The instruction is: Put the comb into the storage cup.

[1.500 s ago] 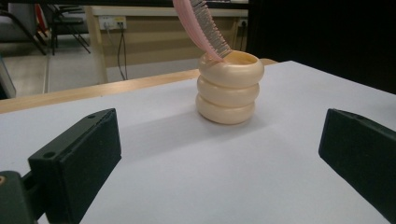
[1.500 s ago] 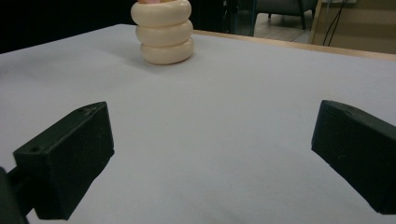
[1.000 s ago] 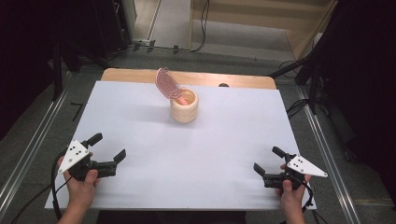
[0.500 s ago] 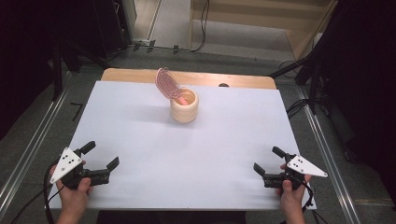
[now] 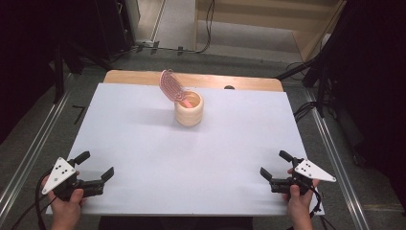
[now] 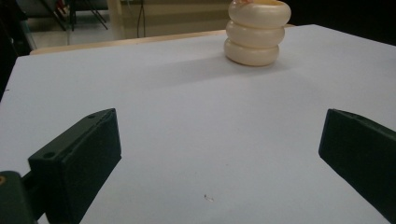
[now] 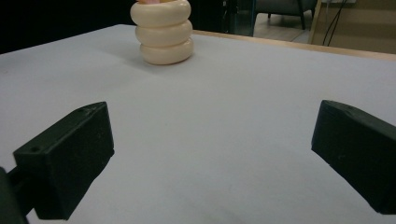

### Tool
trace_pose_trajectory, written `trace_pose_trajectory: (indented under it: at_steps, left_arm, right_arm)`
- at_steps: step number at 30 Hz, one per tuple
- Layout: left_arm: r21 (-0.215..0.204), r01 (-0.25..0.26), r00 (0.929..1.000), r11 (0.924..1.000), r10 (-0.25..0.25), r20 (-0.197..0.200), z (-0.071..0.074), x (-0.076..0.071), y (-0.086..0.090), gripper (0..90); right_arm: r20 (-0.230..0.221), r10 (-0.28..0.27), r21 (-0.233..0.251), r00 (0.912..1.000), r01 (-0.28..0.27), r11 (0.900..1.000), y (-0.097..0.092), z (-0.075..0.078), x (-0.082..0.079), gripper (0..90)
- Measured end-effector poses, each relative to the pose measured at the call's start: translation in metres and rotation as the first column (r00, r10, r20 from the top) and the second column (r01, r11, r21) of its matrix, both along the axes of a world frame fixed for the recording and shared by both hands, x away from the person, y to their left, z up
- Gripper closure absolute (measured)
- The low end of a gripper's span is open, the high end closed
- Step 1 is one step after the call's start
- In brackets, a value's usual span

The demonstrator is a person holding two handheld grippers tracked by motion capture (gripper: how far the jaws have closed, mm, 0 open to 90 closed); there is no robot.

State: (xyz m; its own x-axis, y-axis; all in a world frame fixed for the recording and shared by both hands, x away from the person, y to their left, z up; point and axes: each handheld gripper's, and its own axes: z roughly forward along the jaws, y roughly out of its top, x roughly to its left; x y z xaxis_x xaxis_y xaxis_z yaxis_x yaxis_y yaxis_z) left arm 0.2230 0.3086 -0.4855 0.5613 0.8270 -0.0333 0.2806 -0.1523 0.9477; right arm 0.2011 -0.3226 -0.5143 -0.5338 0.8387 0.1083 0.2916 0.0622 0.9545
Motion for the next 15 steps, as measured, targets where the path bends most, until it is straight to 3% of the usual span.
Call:
trace_pose_trajectory:
  at_steps: [9, 12, 15]
  left_arm:
    - [-0.011, -0.031, 0.9995, 0.9995, 0.031, 0.005, -0.002, 0.001, 0.016, 0.0]
    - [-0.040, -0.038, 0.9993, 0.9985, 0.038, -0.005, -0.005, 0.002, 0.018, 0.0]
    - [-0.035, -0.036, 0.9994, 0.9988, 0.036, -0.005, -0.006, 0.003, 0.016, 0.0]
  right_arm:
    - [-0.001, 0.000, 0.002, 1.0000, 0.000, 1.0000, 0.000, 0.000, 0.000, 0.0]
    - [0.000, -0.002, 0.001, 1.0000, 0.002, 1.0000, 0.000, 0.000, 0.001, 0.0]
    - [0.000, 0.000, 0.004, 1.0000, 0.000, 1.0000, -0.001, 0.000, 0.001, 0.0]
